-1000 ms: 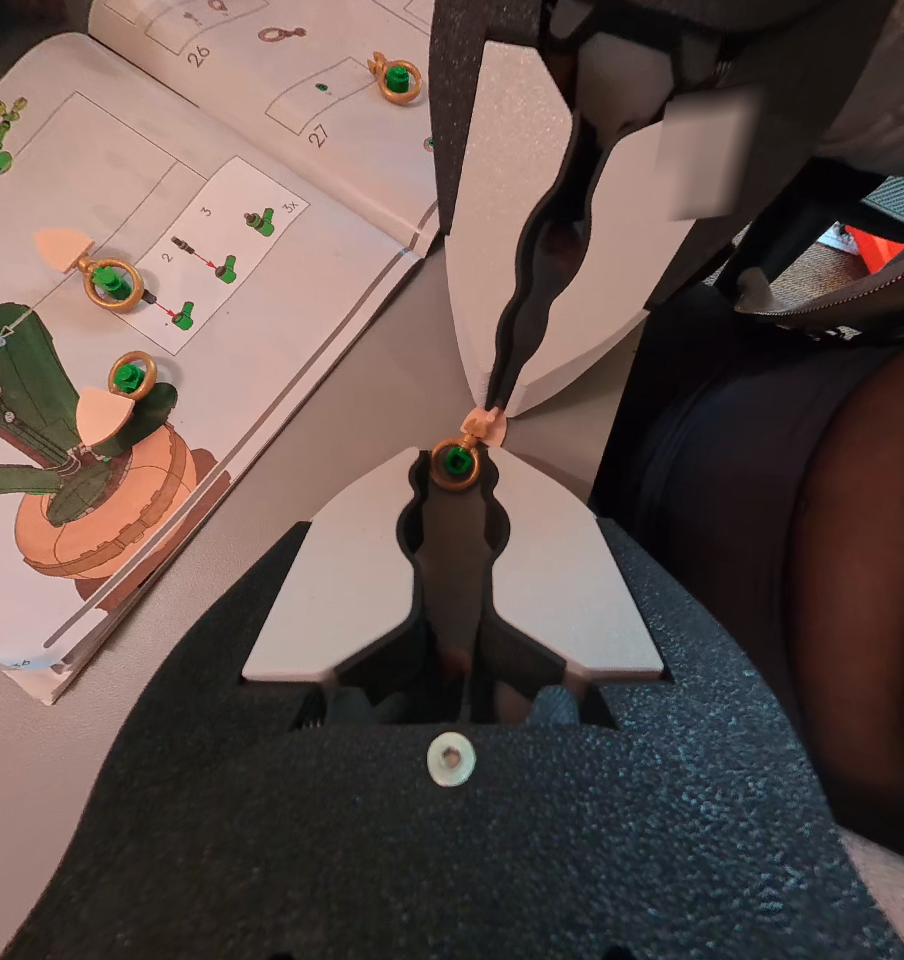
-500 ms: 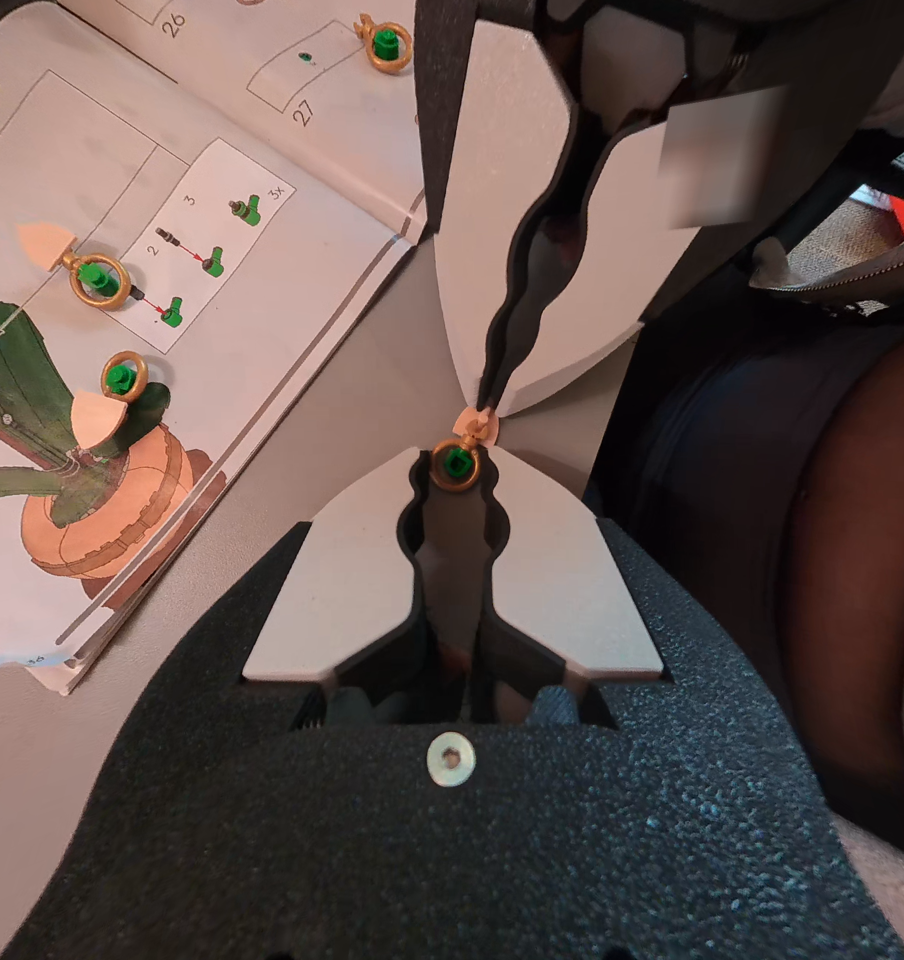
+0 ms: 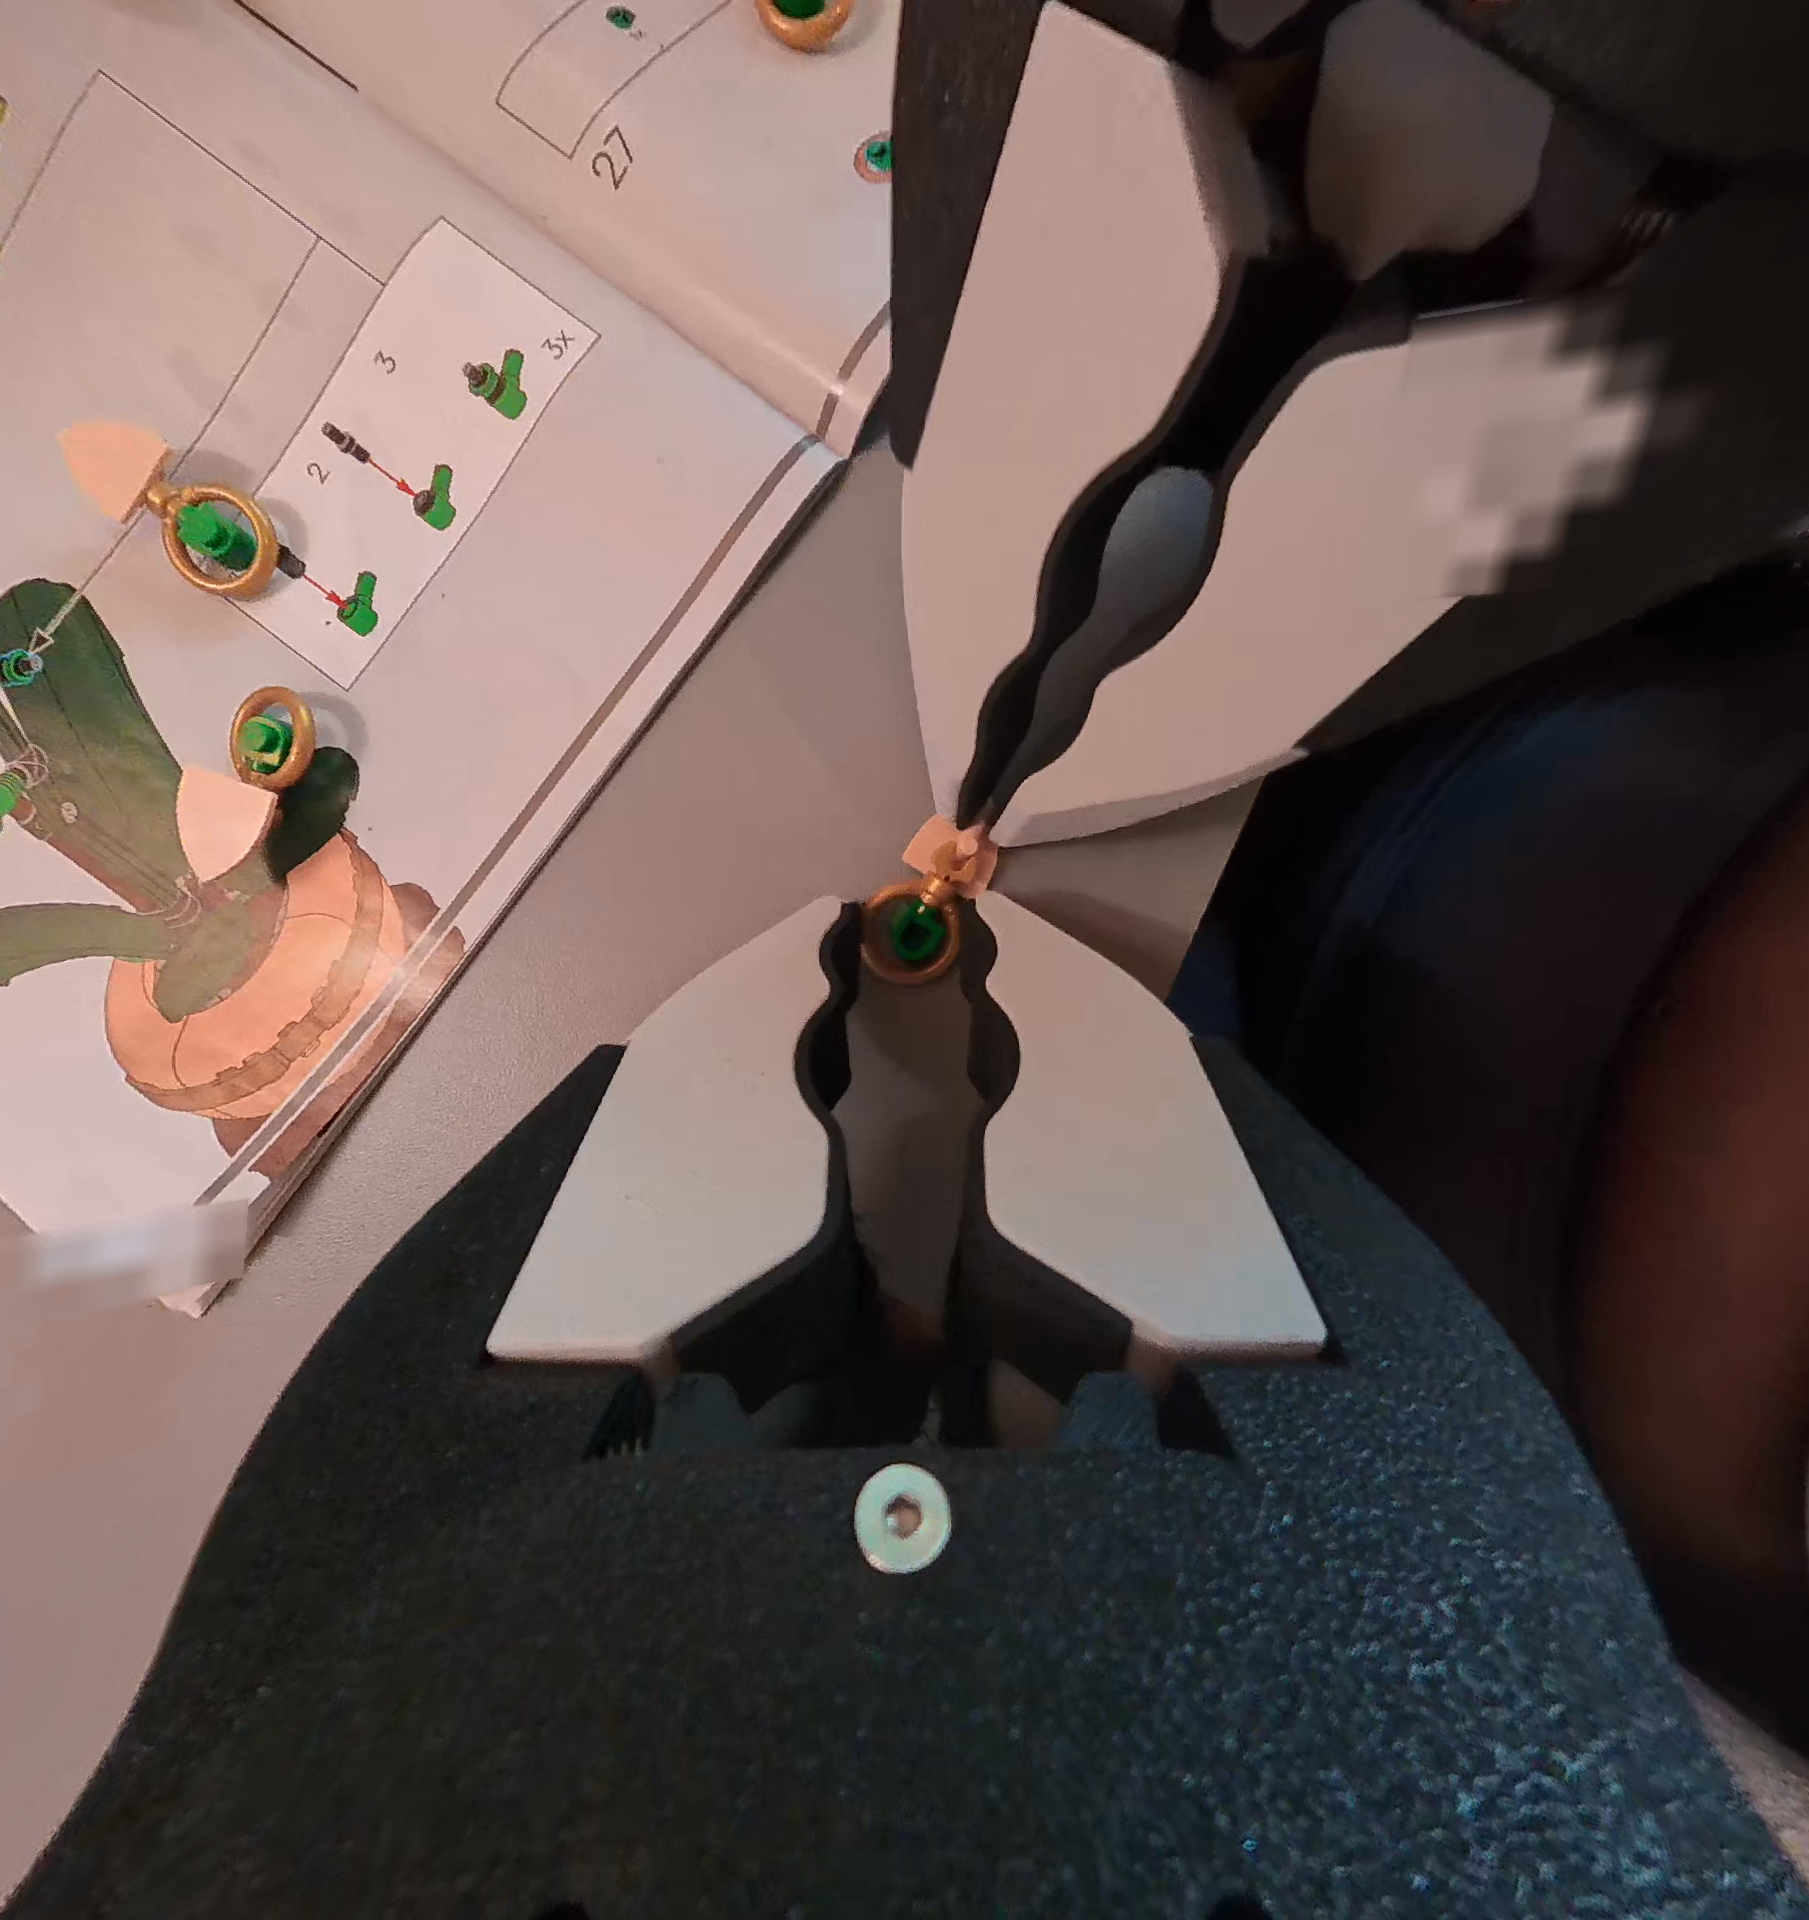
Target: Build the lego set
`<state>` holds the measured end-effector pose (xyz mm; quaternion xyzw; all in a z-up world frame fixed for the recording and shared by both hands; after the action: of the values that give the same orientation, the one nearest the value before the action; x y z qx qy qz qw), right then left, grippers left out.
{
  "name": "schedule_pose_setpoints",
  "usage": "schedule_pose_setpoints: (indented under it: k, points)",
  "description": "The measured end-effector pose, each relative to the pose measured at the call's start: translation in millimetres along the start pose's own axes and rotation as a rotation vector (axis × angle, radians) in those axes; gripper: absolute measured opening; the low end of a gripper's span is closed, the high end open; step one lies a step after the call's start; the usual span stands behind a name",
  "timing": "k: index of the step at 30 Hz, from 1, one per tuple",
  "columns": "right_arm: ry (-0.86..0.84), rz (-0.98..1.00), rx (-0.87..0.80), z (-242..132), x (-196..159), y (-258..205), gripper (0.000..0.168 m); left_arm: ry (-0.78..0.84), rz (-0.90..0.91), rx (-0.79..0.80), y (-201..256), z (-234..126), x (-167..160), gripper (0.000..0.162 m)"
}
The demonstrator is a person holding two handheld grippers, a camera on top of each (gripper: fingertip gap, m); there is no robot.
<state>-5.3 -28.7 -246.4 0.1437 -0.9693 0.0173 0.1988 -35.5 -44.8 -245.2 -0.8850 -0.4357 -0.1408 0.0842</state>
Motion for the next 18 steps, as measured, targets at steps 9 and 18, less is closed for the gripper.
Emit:
schedule_pose_setpoints:
  k: [9, 18]
  points:
    - [-0.023, -0.005, -0.033, -1.2, 1.5, -1.0, 0.001, -0.02, 0.001, -0.016, 0.0, 0.4, 0.8, 0.017]
    - [0.011, 0.026, -0.018, -0.5, 3.4, -0.2, 0.001, -0.028, 0.007, -0.001, -0.5, 0.7, 1.3, 0.017]
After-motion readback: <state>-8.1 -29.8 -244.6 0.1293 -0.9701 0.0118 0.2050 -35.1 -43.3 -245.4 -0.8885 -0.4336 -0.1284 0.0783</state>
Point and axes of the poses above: each gripper's, where its closed fingertips meet, z out along the fingers, x out of its top, y = z × x across the jaws, the point moved 2 cm from there along -z, back along the fingers, and after that the axes turned 15 degrees about -y, right-handed, at the moved point
